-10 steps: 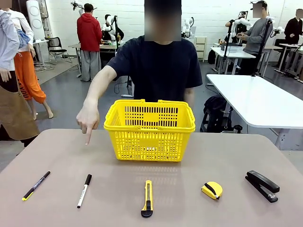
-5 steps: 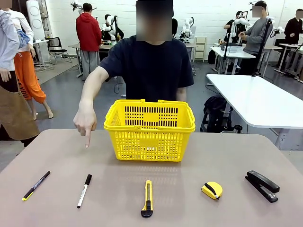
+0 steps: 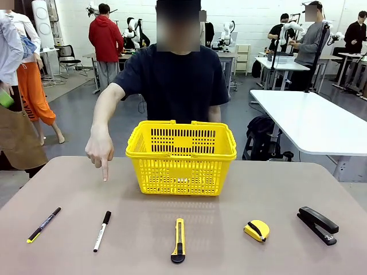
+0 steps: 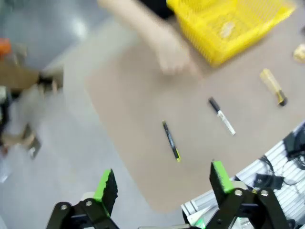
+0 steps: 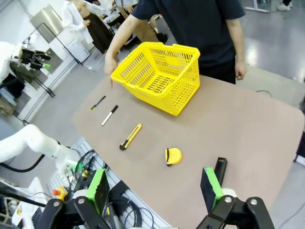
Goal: Place the items the person wants into the basket.
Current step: Pick up the item the person points to and place it in the Market Basket.
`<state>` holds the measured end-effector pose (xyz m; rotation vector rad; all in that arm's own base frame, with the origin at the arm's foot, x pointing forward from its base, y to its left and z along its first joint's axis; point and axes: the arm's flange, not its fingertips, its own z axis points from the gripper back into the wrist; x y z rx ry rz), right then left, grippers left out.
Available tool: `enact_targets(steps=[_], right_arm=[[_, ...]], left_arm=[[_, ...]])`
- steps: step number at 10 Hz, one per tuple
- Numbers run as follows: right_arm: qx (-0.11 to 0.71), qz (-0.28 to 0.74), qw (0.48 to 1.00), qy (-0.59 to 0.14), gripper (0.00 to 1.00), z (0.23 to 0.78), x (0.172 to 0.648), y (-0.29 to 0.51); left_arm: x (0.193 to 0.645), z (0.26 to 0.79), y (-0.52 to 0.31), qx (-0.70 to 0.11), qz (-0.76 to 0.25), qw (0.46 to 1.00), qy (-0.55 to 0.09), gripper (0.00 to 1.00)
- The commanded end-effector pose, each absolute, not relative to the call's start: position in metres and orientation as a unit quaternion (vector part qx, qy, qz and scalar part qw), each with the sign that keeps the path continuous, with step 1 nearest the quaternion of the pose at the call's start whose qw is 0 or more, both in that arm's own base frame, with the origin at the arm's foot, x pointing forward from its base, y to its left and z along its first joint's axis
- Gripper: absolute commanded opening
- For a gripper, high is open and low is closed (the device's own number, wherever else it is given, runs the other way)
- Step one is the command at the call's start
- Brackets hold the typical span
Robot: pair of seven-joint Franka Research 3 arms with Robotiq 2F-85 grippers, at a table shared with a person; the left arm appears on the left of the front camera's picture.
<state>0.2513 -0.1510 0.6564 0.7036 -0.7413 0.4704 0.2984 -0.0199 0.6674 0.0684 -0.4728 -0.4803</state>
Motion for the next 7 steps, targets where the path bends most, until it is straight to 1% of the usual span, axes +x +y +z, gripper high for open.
enact_targets(steps=[1,2,4,5,7], right_arm=[[0.337,0.224,0.844,-0.352,1.00,0.655,0.252,-0.152],[0.337,0.224,0.844,-0.352,1.00,0.655,0.252,-0.152],[0.337,0.224,0.844,-0.352,1.00,0.655,0.252,-0.152],[0.337,0.224,0.844,-0.352,1.00,0.655,0.252,-0.152],[0.337,0.224,0.844,-0.352,1.00,0.655,0.252,-0.152]], left_arm=[[0.310,0.633,-0.055,0.029,-0.210,0.968,-0.133,1.00],[0.312,0.616,-0.072,0.032,-0.201,0.973,-0.105,1.00],[0.318,0.577,-0.094,-0.003,-0.168,0.983,-0.077,1.00],[0.322,0.560,-0.100,-0.018,-0.153,0.985,-0.072,1.00],[0.330,0.532,-0.104,-0.020,-0.121,0.989,-0.080,1.00]])
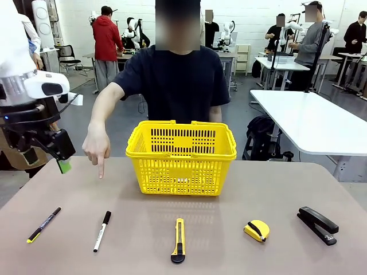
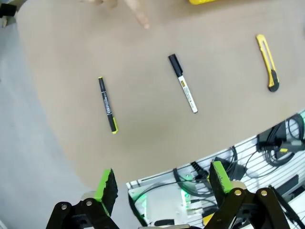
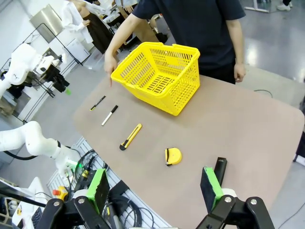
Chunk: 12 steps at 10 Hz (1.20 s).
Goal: Place the items the person wants into the basket.
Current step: Pick up the item the person points to and place it in the Market Basket.
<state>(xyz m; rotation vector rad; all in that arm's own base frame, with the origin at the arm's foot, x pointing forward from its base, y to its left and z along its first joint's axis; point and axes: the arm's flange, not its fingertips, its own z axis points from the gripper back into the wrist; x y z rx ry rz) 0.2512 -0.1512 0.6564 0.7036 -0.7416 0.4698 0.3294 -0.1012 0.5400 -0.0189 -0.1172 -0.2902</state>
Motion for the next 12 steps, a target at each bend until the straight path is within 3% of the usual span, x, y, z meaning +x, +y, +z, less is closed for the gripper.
enact_targets(steps=[1,3,4,10,12], right_arm=[[0.337,0.224,0.844,-0.352,1.00,0.655,0.252,-0.152],[0.337,0.224,0.844,-0.352,1.00,0.655,0.252,-0.152],[0.337,0.224,0.844,-0.352,1.00,0.655,0.252,-0.152],[0.337,0.224,0.844,-0.352,1.00,0.655,0.252,-0.152],[0.337,0.224,0.844,-0.352,1.00,0.655,0.252,-0.152]], left_arm=[[0.334,0.522,-0.106,-0.021,-0.109,0.990,-0.086,1.00],[0.335,0.528,-0.097,-0.056,-0.158,0.984,-0.063,1.00],[0.336,0.522,-0.101,-0.015,-0.121,0.990,-0.070,1.00],[0.336,0.521,-0.099,-0.023,-0.128,0.989,-0.069,1.00],[0.318,0.495,-0.139,-0.018,-0.160,0.985,-0.069,1.00]])
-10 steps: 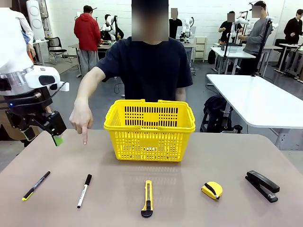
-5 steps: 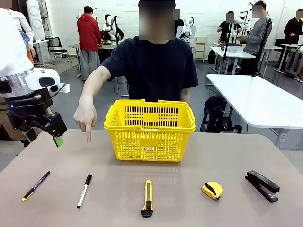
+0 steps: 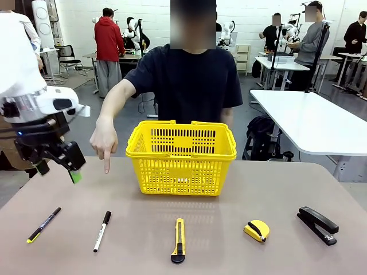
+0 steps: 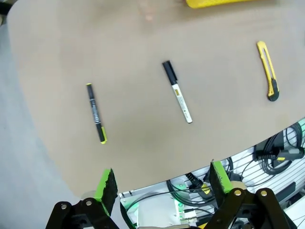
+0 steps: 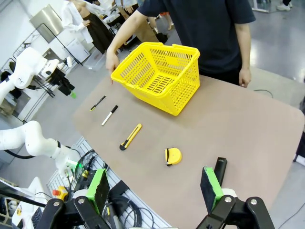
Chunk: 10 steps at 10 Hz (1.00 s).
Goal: Place the items the person wants into the basket.
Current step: Pick up the item the person points to and place it in the Market Basket.
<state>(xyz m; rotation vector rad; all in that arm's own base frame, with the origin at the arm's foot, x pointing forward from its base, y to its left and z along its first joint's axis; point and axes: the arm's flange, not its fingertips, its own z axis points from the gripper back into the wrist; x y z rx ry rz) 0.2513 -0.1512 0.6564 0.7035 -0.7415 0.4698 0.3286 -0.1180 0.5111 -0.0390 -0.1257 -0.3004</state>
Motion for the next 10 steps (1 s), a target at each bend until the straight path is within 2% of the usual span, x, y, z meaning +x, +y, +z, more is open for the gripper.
enact_targets(steps=[1,3,7,10], right_arm=[[0.337,0.224,0.844,-0.352,1.00,0.655,0.252,-0.152],[0.337,0.224,0.844,-0.352,1.00,0.655,0.252,-0.152],[0.337,0.224,0.844,-0.352,1.00,0.655,0.252,-0.152],[0.337,0.224,0.844,-0.352,1.00,0.655,0.252,-0.152]], left_arm=[[0.312,0.482,-0.155,0.005,-0.155,0.986,-0.068,1.00],[0.311,0.454,-0.170,0.022,-0.143,0.987,-0.068,1.00],[0.338,0.389,-0.177,-0.012,-0.130,0.990,-0.053,1.00],[0.362,0.355,-0.182,0.002,-0.108,0.993,-0.042,1.00]])
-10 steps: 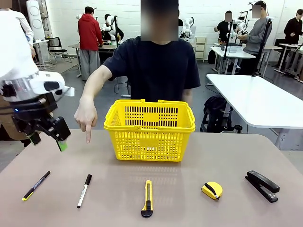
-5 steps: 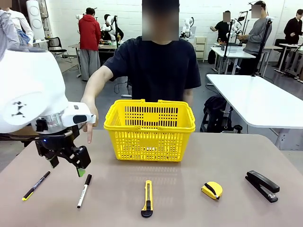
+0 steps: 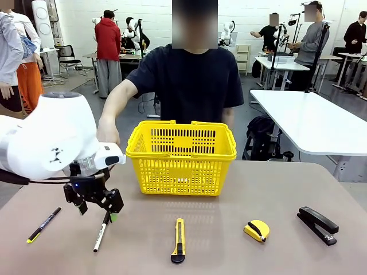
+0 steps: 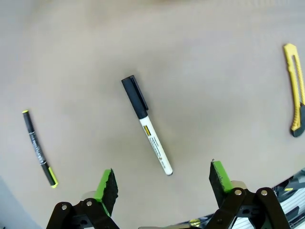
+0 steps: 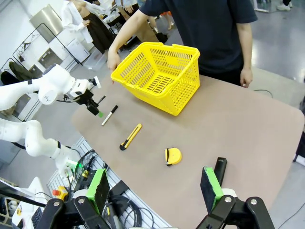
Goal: Place the items the person wants into the basket.
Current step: Pick up the item the person points to and place it in the Market Basket.
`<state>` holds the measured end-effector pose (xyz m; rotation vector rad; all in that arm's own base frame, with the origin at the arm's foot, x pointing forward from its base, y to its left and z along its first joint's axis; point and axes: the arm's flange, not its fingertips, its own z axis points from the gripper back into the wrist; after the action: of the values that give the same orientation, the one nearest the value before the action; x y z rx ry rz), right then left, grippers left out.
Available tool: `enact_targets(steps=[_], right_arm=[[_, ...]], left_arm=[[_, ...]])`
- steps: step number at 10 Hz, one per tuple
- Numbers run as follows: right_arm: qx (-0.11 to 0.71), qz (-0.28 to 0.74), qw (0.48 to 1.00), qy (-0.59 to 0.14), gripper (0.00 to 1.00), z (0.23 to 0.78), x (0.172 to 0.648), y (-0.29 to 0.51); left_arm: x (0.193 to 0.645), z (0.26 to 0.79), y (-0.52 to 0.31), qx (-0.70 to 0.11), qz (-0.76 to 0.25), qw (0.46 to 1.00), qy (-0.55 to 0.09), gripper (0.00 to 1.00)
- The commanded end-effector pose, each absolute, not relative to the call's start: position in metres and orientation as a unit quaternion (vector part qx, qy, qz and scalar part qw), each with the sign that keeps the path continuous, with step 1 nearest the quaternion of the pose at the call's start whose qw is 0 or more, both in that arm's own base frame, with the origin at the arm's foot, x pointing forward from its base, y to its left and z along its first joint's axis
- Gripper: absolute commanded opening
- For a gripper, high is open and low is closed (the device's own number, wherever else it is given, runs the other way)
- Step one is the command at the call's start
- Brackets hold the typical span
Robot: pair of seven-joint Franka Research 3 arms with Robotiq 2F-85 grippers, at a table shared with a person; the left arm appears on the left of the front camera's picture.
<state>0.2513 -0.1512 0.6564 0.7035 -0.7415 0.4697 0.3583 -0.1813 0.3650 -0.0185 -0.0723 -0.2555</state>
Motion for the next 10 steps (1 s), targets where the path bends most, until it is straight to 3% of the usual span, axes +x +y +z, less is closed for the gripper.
enact_targets(steps=[1,9,10], right_arm=[[0.337,0.224,0.844,-0.352,1.00,0.655,0.252,-0.152],[0.337,0.224,0.844,-0.352,1.00,0.655,0.252,-0.152],[0.337,0.224,0.844,-0.352,1.00,0.655,0.252,-0.152]], left_arm=[[0.370,0.346,-0.183,0.003,-0.102,0.994,-0.038,1.00],[0.378,0.313,-0.186,0.024,-0.056,0.998,-0.018,1.00],[0.378,0.313,-0.185,0.024,-0.060,0.998,-0.021,0.73]])
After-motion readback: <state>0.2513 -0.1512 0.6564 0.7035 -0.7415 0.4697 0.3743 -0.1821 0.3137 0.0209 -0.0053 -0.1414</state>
